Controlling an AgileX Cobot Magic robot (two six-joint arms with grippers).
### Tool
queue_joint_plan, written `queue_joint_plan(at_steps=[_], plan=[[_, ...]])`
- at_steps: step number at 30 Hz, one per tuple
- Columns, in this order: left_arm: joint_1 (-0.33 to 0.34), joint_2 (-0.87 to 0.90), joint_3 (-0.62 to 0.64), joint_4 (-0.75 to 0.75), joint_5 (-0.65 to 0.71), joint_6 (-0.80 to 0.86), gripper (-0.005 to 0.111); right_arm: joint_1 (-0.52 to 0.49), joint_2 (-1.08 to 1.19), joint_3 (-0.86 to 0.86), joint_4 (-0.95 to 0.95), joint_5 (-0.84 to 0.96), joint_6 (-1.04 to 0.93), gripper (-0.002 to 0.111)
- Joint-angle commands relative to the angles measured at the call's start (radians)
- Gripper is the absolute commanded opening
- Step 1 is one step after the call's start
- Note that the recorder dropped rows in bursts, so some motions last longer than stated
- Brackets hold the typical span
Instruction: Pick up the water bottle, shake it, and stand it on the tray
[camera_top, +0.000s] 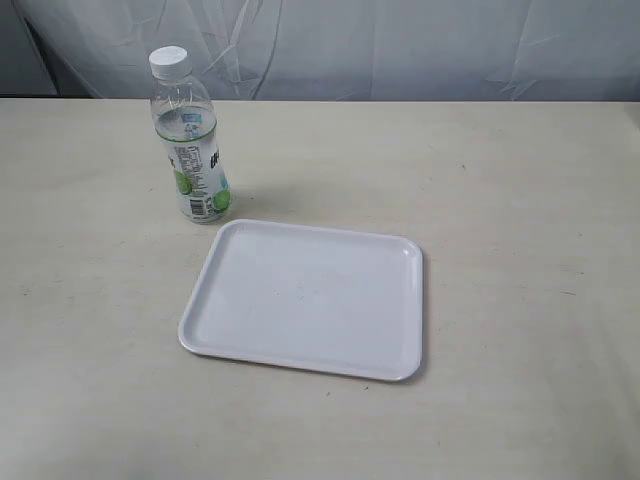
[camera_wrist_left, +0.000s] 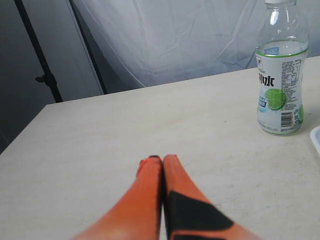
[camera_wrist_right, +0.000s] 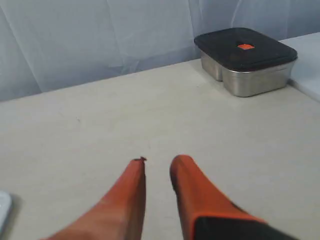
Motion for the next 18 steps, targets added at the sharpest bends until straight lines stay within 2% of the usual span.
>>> queue_joint_plan(at_steps=[1,5,9,14,18], plan=[[0.0,-0.005,0.004,-0.003,0.002,-0.004,0.0,-0.004,-0.004,0.002,0.396,-0.158,0.099,0.023],[0.0,-0.005,0.004,-0.003,0.002,-0.004,0.0,-0.004,-0.004,0.002,0.818,-0.254,0.111,0.023],[0.0,-0.005,0.004,-0.003,0.002,-0.004,0.0,-0.004,-0.004,0.002,1.045,-0.185,0.113,0.023],[0.0,-0.005,0.004,-0.003,0.002,-0.004,0.0,-0.004,-0.004,0.002,1.08,-0.084,0.113,0.023],[0.0,-0.005,0.004,-0.003,0.002,-0.004,0.0,-0.004,-0.004,0.002,1.099,0.1,0.12,0.023]])
